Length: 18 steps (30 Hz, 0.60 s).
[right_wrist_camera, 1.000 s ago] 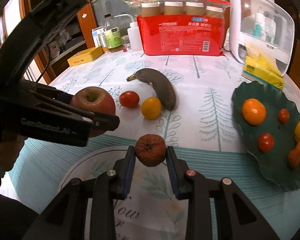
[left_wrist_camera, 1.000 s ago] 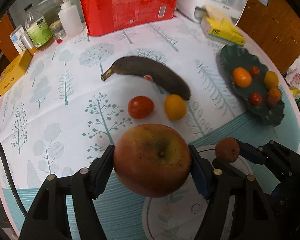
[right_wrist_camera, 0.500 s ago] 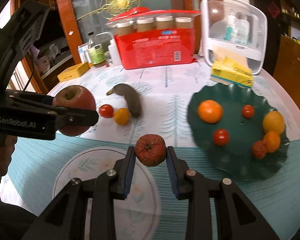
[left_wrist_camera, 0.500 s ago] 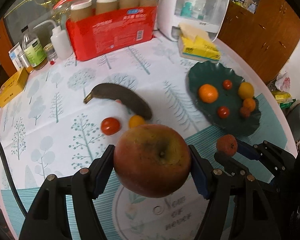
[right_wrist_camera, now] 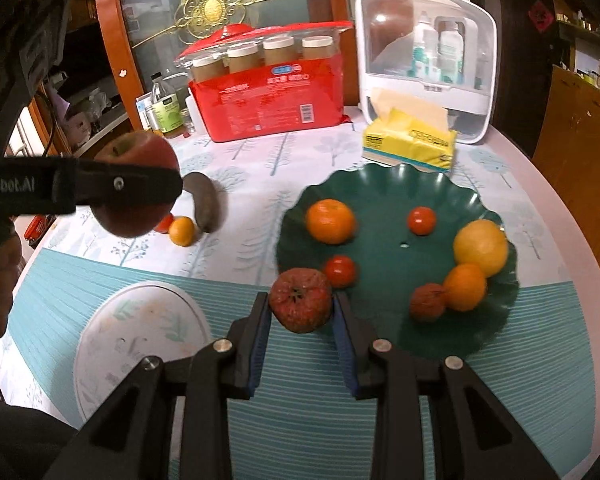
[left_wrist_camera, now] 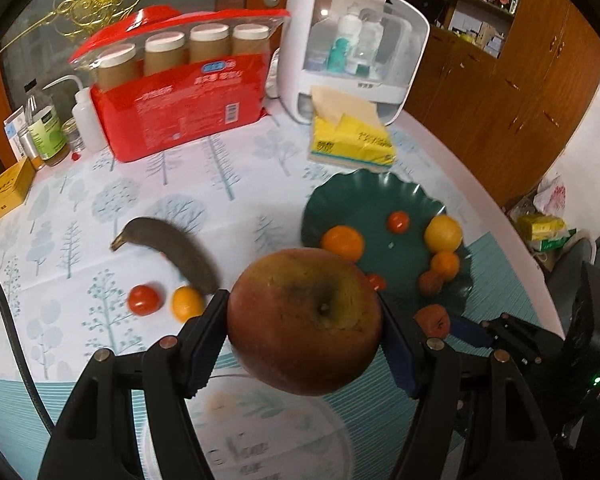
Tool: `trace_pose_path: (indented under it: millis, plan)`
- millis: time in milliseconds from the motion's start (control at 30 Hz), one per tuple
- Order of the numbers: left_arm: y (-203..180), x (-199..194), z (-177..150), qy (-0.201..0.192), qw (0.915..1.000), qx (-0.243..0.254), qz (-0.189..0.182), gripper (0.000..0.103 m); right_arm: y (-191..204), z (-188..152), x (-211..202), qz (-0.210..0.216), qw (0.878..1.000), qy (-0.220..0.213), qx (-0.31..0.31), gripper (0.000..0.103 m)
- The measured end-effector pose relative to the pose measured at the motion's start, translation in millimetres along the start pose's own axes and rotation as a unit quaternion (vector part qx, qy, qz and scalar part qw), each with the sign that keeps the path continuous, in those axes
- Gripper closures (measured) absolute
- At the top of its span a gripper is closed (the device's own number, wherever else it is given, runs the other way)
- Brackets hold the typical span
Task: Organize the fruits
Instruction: 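Carry the apple over the green plate with the left tool while the right tool carries the shriveled fruit there, then open the left tool to set down the apple while the right tool releases the shriveled fruit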
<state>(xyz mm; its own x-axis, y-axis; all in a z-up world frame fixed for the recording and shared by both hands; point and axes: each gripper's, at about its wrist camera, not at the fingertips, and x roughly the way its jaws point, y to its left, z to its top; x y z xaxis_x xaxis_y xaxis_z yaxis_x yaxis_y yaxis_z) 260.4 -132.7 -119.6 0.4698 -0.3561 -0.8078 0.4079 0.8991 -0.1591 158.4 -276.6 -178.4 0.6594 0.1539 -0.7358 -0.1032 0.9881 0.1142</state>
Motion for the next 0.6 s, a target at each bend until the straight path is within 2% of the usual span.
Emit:
trace_pose_path:
  millis: [300, 600]
  plan:
    - [-44, 25, 14, -0.006, 0.9998, -0.016, -0.003, 0.034, -49, 0, 3, 0.010, 1.000, 0.024, -0.011, 0.072]
    - [-78, 63, 22, 0.012, 0.9996, -0.025, -0.005, 0.034, -82, -9, 16, 0.037, 0.997, 0.059, -0.024, 0.072]
